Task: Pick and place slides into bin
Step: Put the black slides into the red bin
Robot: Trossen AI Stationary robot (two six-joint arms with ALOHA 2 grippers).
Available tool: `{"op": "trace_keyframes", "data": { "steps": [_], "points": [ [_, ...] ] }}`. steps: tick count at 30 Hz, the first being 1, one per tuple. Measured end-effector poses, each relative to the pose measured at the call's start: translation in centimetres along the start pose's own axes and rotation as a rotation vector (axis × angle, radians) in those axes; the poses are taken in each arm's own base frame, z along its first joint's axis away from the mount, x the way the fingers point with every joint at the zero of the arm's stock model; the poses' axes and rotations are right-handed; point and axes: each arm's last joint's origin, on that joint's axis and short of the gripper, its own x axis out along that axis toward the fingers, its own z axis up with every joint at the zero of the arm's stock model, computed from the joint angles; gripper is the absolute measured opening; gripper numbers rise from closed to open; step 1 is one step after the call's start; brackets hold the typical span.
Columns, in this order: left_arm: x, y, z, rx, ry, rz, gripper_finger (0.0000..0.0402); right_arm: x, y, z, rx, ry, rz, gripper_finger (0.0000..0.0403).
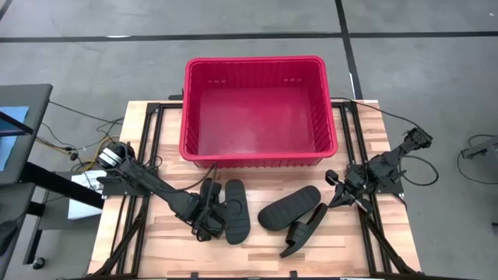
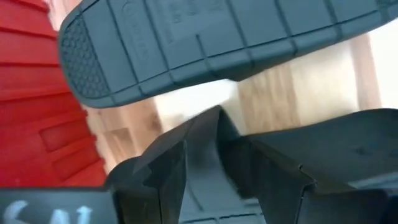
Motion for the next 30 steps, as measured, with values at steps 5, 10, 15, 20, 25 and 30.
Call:
{"op": "trace_keyframes", "data": {
  "steps": [5, 10, 15, 20, 25, 30],
  "points": [
    [0.0, 0.1, -0.1, -0.003, 0.011, 0.016, 0.0161, 0.0, 0.0, 0.0, 0.000, 0.000, 0.000, 0.0000],
    [0.0, 0.1, -0.3, 0.002, 0.032, 0.021, 0.0161, 0.0, 0.0, 0.0, 0.000, 0.000, 0.000, 0.0000],
    [0.1, 0.4, -0.3, -0.008, 0.031, 0.022, 0.0161, 0.0, 0.0, 0.0, 0.000, 0.000, 0.000, 0.0000],
    [0.3, 0.9, -0.1, -0.044, 0.040, 0.002, 0.0161, 0.0, 0.0, 0.0, 0.000, 0.000, 0.000, 0.0000],
    [0.4, 1.3, 0.0, -0.057, 0.045, -0.002, 0.0161, 0.0, 0.0, 0.0, 0.000, 0.000, 0.000, 0.0000],
    [0.5, 1.4, 0.0, -0.060, 0.051, -0.018, 0.0161, 0.0, 0.0, 0.0, 0.000, 0.000, 0.000, 0.0000]
  ]
}}
